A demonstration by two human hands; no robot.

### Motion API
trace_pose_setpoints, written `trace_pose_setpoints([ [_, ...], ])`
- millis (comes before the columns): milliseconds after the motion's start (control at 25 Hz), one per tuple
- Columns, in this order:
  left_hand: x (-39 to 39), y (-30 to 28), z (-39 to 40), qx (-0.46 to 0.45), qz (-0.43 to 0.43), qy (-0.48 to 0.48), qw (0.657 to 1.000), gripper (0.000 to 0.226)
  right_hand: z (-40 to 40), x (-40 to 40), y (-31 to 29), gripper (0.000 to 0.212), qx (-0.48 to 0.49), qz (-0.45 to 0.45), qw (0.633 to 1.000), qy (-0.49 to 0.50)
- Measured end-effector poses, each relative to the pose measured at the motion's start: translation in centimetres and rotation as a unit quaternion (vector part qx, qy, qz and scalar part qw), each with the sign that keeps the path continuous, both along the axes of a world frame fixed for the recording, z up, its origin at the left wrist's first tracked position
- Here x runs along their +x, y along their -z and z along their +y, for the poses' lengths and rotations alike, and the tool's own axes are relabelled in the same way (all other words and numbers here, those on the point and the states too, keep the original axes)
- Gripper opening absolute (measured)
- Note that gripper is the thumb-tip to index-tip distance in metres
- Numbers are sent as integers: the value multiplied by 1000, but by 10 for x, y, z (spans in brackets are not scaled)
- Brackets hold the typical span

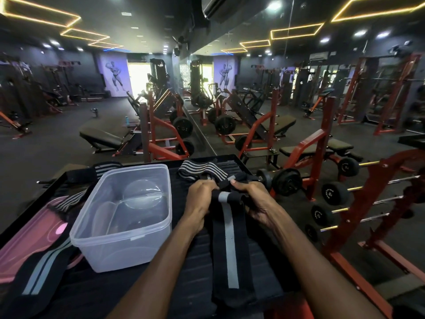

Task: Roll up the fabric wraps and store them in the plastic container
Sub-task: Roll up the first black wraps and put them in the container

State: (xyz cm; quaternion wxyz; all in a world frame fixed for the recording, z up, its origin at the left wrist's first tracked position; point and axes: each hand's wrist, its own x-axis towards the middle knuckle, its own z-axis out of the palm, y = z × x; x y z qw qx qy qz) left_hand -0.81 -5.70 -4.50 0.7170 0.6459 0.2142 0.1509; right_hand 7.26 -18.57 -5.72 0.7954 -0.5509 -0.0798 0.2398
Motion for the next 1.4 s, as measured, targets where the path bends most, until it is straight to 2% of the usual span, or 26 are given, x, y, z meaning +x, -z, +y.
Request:
trace_pose_setpoints([
  [120, 3, 2, 7, -71, 36, 122, 989, 24, -5, 4, -2, 28, -18, -55, 998, 35],
  [240, -2, -1, 4, -77, 54, 158, 983, 3, -9, 10, -6, 24, -21, -115, 992, 55],
  [320, 1, 1, 4, -80, 20, 159, 984, 20, -6, 10, -8, 20, -32, -127, 991, 40],
  [400, 10, 10, 6, -70, -38, 119, 990, 38, -1, 8, -10, 18, -50, -136, 989, 14],
  [520, 13, 16, 10, -16, -97, 20, 995, 7, 8, 10, -10, 12, -88, -178, 980, -11],
  [640, 12, 19, 15, -1, -92, -4, 996, 8, 12, 17, -8, 16, -140, -206, 967, -49],
  [760, 13, 20, 16, -10, -66, -7, 998, 12, 15, 20, -9, 10, -192, -253, 945, -75],
  [880, 17, 21, 18, 17, -71, -29, 997, 14, 19, 25, -7, 6, -182, -280, 941, -50],
  [960, 21, 24, 20, 46, -83, -57, 994, 19, 20, 27, -2, 11, -154, -273, 949, -38],
  [1080, 23, 28, 22, 75, -85, -74, 991, 10, 22, 21, 7, 19, -106, -250, 962, -30],
  [1200, 24, 29, 24, 77, -93, -70, 990, 4, 24, 20, 14, 21, -45, -170, 983, -46],
  [1280, 24, 31, 26, 80, -98, -63, 990, 5, 24, 24, 18, 15, -42, -128, 989, -57],
  [1400, 24, 30, 25, 90, -95, -50, 990, 9, 25, 27, 20, 8, -70, -166, 983, -36],
])
